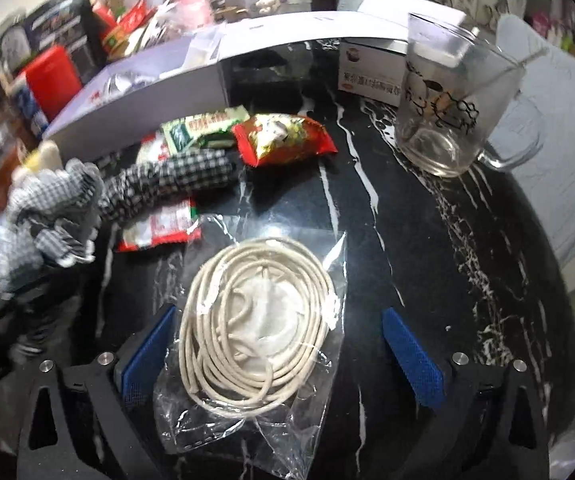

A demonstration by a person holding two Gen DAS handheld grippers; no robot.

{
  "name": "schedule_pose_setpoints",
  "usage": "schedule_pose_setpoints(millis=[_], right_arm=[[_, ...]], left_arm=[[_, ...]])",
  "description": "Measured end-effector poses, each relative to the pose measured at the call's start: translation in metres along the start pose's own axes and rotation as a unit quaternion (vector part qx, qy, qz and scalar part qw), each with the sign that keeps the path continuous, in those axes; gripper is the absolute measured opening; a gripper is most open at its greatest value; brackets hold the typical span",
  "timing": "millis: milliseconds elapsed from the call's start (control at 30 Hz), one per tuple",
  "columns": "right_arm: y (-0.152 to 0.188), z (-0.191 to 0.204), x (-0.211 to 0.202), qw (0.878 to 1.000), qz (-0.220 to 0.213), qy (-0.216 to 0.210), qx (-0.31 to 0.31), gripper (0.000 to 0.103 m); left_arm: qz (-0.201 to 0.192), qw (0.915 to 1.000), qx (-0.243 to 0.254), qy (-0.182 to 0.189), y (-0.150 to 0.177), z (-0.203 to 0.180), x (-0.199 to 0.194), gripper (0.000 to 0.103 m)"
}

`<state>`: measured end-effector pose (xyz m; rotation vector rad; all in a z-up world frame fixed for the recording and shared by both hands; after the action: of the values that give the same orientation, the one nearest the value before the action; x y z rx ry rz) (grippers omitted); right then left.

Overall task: Organize soft objects
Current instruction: 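Grasp the clear bag of white cord with the right gripper, then carry the gingham toy with the left gripper while the right carries the cord bag to the box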

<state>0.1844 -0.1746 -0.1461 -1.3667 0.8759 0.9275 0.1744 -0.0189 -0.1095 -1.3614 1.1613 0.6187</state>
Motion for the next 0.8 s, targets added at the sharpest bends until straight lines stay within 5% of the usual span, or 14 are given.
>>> schedule_pose_setpoints(millis=[67,133,233,533,800], right_arm=[[0.002,0.004,0.0,1.0,-0.006,0.013,-0.014,0.096],[0.003,0.003,-0.005,1.0,-0.014,0.011,-0.017,0.067],[0.003,0.003,-0.009,0.999,-0.021,0.011,-0.023,0.054],[0.009,-0.004,-0.023,0.999,-0.039,-0.017,-0.015,0.037],[0.019,0.0,-0.035,0.998,-0.044,-0.047,-0.01,0.034]], left_arm=[[0.0,1.0,-0.001,0.001,0.002,0.0,-0.002,0.043],[0.002,1.0,-0.003,0.005,0.002,0.001,-0.002,0.043],[0.004,0.9999,-0.007,0.011,0.005,0.002,-0.002,0.043],[-0.005,0.9999,-0.006,0.008,0.013,0.003,-0.01,0.043],[-0.02,0.9997,-0.007,0.009,0.019,0.003,-0.023,0.043]])
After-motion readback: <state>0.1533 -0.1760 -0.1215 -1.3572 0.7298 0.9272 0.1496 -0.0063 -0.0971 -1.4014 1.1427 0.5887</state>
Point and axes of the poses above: each gripper's, at about its wrist camera, not at the fingertips, and x roughly the way its jaws point, z to its left, y to its underside, the point moved 3 cm from there along x, roughly the way its jaws point, and after that the axes turned 8 degrees about z, right-handed, at the moved point
